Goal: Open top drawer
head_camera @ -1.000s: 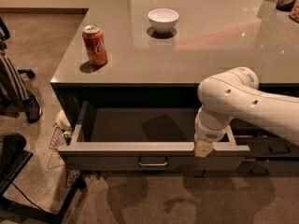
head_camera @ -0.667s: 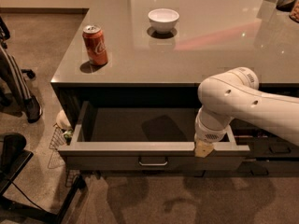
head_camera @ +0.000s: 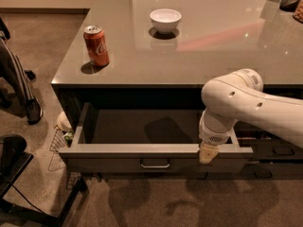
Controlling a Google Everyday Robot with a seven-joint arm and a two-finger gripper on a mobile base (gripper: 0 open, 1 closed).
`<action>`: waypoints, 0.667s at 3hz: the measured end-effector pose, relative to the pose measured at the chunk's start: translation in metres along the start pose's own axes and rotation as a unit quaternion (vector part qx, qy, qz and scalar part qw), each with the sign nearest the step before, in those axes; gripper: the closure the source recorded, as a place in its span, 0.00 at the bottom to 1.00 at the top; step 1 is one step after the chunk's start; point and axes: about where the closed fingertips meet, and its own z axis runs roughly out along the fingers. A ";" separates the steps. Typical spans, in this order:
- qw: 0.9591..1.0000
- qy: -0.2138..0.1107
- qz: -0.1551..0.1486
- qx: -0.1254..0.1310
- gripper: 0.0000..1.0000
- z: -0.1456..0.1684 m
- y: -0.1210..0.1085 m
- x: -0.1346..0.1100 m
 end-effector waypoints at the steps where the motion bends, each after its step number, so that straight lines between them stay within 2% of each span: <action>1: 1.000 0.000 0.000 0.000 0.00 -0.001 0.000 0.000; 2: 1.000 0.001 0.000 0.001 0.17 -0.001 0.001 0.001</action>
Offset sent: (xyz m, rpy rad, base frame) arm -0.0005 -0.0003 0.0005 -0.0009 -0.0006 -0.0001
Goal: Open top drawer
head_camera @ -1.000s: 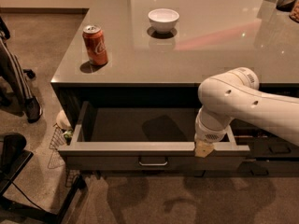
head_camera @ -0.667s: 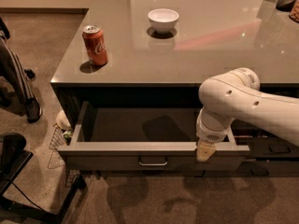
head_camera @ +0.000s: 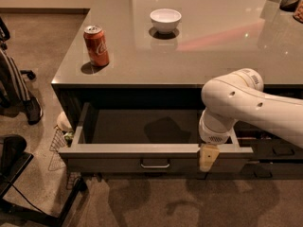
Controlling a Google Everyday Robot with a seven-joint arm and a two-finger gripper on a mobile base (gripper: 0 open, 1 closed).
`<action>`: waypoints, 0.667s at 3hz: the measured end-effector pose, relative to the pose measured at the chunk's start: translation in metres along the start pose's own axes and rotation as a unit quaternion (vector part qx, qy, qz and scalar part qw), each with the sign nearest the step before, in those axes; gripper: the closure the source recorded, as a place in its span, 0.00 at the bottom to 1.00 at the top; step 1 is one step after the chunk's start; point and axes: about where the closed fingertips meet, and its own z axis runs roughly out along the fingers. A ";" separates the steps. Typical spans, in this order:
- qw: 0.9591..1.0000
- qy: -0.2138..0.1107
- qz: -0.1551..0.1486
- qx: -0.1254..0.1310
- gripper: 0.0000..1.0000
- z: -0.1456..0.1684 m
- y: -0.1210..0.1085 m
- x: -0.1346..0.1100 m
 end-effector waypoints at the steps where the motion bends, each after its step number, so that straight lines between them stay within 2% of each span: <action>1: 1.000 0.007 0.014 -0.018 0.41 0.004 0.017 0.007; 2: 0.997 0.033 0.042 -0.048 0.64 -0.001 0.050 0.021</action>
Offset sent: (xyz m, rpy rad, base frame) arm -0.0989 -0.0191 -0.0059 -0.0742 0.2033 -0.1664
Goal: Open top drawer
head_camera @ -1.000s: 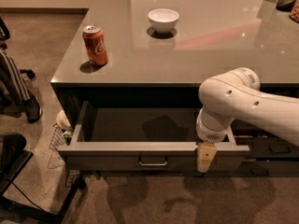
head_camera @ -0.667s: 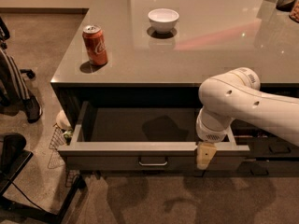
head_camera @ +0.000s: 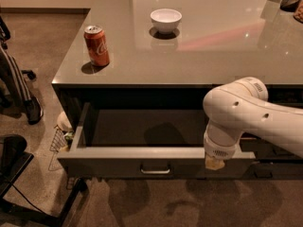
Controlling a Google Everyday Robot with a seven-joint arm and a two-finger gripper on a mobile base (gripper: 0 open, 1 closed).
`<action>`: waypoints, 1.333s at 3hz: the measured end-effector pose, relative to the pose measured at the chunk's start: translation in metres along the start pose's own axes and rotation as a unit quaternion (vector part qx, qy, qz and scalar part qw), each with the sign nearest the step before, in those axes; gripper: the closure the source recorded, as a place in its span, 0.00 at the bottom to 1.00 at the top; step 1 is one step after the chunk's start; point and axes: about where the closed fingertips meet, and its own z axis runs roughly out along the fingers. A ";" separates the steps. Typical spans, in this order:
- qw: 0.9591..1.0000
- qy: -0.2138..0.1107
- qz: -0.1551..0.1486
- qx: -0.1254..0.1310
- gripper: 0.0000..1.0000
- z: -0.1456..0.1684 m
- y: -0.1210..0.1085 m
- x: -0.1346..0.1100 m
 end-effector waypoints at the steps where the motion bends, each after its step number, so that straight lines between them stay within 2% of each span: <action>1: 1.000 0.017 0.012 -0.017 0.87 -0.005 0.021 0.005; 2: 0.998 0.038 0.018 -0.045 1.00 -0.013 0.046 0.007; 3: 0.997 0.046 0.019 -0.052 0.82 -0.015 0.050 0.014; 4: 0.997 0.047 0.020 -0.052 0.51 -0.015 0.051 0.015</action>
Offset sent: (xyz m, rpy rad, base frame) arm -0.1110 0.0203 0.0340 -0.1057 0.2764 -0.0733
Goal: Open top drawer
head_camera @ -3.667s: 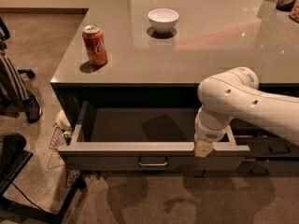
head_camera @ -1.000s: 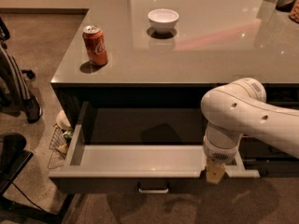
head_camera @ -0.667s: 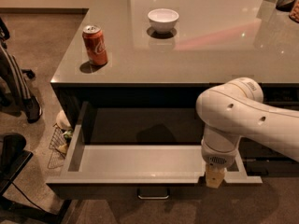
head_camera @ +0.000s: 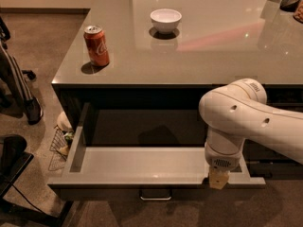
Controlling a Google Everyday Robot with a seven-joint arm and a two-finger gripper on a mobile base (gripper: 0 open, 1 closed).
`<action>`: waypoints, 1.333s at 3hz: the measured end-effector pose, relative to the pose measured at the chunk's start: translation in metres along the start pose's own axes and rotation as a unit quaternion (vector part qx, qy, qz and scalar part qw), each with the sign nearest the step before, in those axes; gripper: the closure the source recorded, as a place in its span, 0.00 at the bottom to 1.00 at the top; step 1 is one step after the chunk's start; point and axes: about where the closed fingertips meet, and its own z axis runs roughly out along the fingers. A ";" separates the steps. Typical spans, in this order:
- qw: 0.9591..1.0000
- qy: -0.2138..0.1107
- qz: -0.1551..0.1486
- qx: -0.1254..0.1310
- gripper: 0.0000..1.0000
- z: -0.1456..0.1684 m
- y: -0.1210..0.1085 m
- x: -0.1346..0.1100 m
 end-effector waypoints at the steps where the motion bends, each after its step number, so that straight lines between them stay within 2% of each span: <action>1: 1.000 0.000 0.000 0.001 0.28 0.000 0.000 0.001; 2: 1.000 0.001 0.000 0.001 0.04 -0.001 0.001 0.001; 3: 1.000 0.001 0.001 0.001 0.00 -0.001 0.001 0.002; 4: 1.000 0.001 0.001 0.001 0.00 -0.001 0.001 0.002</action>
Offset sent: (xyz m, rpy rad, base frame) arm -0.0005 -0.0003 0.0003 -0.0009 -0.0008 -0.0001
